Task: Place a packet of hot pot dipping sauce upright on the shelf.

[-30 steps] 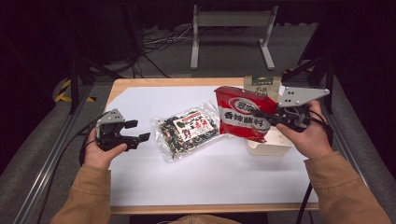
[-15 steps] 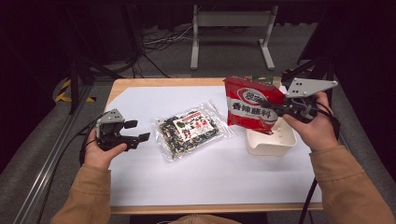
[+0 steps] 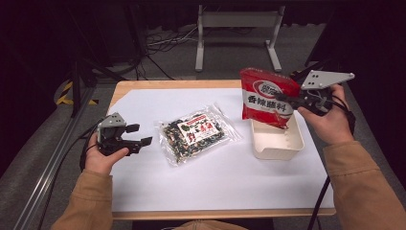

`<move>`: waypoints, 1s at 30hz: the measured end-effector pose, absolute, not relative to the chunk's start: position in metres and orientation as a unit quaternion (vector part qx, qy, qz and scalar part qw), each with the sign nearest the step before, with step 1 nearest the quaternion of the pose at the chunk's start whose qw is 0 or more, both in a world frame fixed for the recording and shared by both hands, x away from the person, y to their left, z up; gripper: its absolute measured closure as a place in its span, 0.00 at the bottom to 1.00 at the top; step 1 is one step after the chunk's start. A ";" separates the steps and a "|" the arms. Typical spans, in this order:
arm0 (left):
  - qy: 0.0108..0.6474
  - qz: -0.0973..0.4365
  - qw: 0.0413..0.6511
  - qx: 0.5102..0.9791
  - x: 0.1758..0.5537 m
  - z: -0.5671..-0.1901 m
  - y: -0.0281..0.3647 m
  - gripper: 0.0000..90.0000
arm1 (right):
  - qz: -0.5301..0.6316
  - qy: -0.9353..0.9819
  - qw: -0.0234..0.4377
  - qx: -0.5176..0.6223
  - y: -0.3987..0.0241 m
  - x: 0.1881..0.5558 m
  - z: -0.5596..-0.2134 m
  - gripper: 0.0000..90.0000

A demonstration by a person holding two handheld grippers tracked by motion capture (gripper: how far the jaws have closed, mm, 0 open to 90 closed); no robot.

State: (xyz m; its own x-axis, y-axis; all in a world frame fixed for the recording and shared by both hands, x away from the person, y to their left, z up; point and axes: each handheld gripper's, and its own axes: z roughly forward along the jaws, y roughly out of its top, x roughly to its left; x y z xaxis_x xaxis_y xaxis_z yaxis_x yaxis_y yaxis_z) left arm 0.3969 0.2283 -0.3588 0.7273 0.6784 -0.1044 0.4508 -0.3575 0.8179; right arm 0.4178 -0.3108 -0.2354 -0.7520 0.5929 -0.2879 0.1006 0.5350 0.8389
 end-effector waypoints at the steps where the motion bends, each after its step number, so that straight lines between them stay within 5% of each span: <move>1: 0.346 0.128 0.448 0.814 0.397 -0.359 0.229 0.29 | 0.433 0.829 0.284 0.211 -0.312 0.419 -0.235 1.00; 30: 0.374 0.130 0.445 0.803 0.381 -0.364 0.247 0.28 | 0.400 0.839 0.290 0.229 -0.333 0.461 -0.246 1.00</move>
